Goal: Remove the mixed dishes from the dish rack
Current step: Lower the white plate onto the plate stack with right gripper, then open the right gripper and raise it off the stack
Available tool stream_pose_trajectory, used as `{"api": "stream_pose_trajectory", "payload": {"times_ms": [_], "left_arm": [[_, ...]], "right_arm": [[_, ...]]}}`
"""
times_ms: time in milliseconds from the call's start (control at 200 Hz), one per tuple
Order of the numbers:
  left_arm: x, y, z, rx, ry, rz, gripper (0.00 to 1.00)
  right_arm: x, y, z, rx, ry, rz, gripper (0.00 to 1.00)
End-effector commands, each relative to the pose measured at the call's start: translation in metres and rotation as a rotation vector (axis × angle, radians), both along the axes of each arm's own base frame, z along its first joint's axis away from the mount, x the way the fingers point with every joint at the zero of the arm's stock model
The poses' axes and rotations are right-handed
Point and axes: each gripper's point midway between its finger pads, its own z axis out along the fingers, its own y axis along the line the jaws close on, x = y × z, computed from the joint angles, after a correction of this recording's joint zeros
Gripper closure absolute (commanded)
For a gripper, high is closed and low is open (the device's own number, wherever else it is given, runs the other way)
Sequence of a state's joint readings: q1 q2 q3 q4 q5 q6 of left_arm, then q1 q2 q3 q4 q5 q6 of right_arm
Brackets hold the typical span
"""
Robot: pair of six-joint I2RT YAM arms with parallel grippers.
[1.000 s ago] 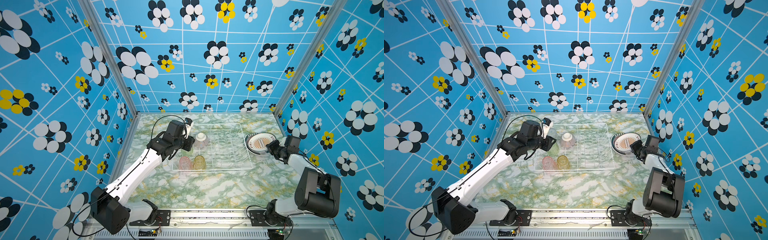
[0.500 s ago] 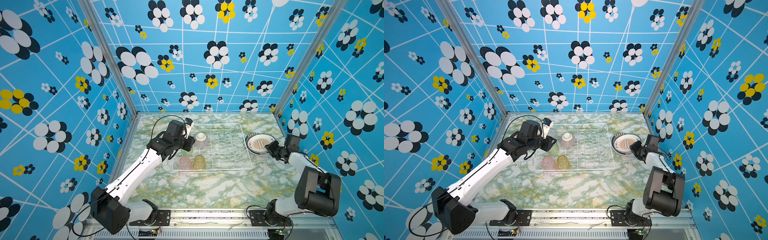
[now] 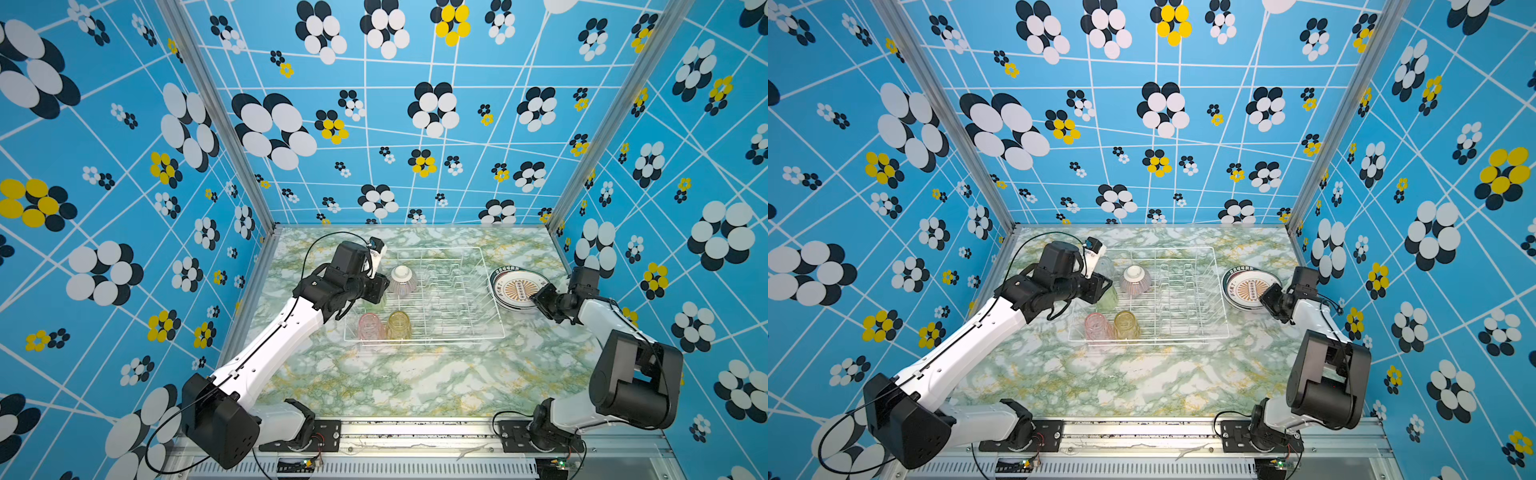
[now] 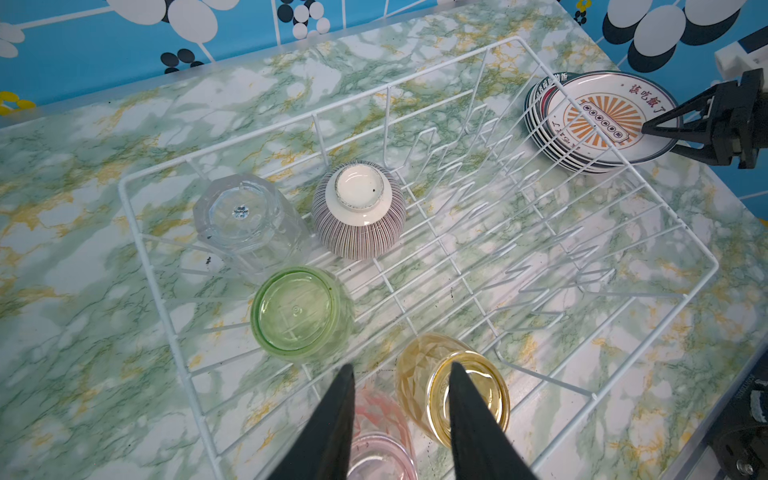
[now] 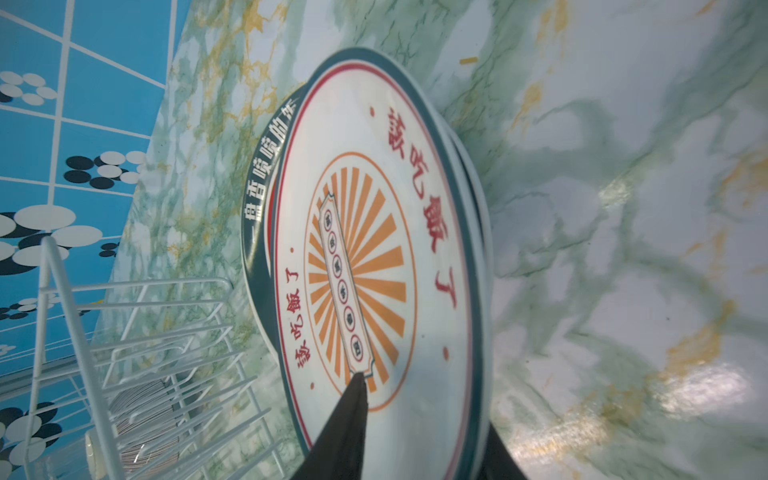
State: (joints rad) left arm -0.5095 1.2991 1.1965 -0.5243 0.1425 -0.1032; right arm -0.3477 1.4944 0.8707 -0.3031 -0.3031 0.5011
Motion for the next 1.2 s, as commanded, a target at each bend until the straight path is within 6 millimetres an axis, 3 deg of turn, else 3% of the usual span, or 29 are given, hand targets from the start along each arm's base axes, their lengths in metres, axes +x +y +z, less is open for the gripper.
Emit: {"api": "stream_pose_trajectory", "payload": {"times_ms": [0, 500, 605, 775, 940, 985, 1195], "left_arm": [[-0.004, 0.003, -0.002, 0.000, -0.001, -0.013, 0.61], [-0.005, 0.007, -0.005, -0.001, 0.006, -0.009, 0.61], [-0.005, 0.006, -0.006, -0.004, 0.011, -0.011, 0.61], [-0.003, 0.007, -0.009, -0.003, 0.016, -0.008, 0.61], [-0.002, 0.007, -0.013, 0.003, 0.023, 0.000, 0.58], [-0.002, 0.007, -0.015, 0.003, 0.033, -0.002, 0.52], [-0.008, -0.003, -0.027, 0.008, 0.114, -0.067, 0.54]], "right_arm": [[-0.005, -0.007, 0.001, -0.050, 0.042, 0.023, 0.64], [-0.011, -0.009, -0.023, -0.061, 0.129, 0.047, 0.61], [-0.012, -0.010, -0.024, -0.068, 0.139, 0.047, 0.54], [-0.013, -0.012, -0.021, -0.086, 0.132, 0.047, 0.36], [-0.013, -0.013, -0.017, -0.094, 0.123, 0.045, 0.34], [-0.013, -0.013, -0.017, -0.095, 0.119, 0.046, 0.34], [-0.012, -0.011, -0.006, -0.095, 0.087, 0.050, 0.34]]}}
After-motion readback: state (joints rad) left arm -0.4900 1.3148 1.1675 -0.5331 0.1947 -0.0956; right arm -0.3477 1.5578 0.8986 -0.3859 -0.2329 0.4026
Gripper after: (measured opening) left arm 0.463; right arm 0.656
